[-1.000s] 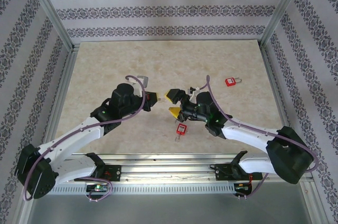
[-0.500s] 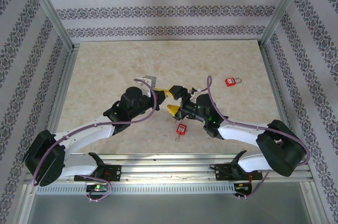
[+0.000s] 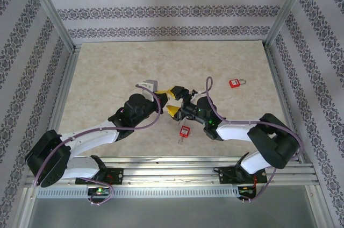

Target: Unlock with the key

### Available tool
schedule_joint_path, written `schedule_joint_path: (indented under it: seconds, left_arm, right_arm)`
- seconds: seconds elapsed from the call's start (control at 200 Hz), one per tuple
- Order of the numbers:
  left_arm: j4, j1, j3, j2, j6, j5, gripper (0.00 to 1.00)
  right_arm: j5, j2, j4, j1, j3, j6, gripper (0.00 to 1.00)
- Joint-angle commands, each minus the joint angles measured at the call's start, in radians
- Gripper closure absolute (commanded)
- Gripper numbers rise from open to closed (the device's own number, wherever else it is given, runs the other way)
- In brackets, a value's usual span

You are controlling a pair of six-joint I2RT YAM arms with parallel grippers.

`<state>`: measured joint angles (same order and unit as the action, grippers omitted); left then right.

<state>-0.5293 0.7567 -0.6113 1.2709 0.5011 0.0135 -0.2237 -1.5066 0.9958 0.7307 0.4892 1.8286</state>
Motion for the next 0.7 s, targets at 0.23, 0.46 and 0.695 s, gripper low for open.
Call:
schedule_joint_path:
  seconds: [0.23,0.46,0.695]
  left_arm:
    - [-0.106,0.084,0.031,-0.027,-0.019,-0.064,1.00]
    - [-0.091,0.084,0.045,-0.041,-0.023,-0.055,1.00]
    - [-0.095,0.084,0.072,-0.059,-0.020,-0.045,1.00]
  right_arm:
    - [0.031,-0.041,0.104,-0.006,0.015,0.046,0.12]
    - [0.022,-0.016,0.083,-0.011,0.012,0.032,0.24]
    - [0.021,0.022,0.053,-0.029,-0.011,0.010,0.37]
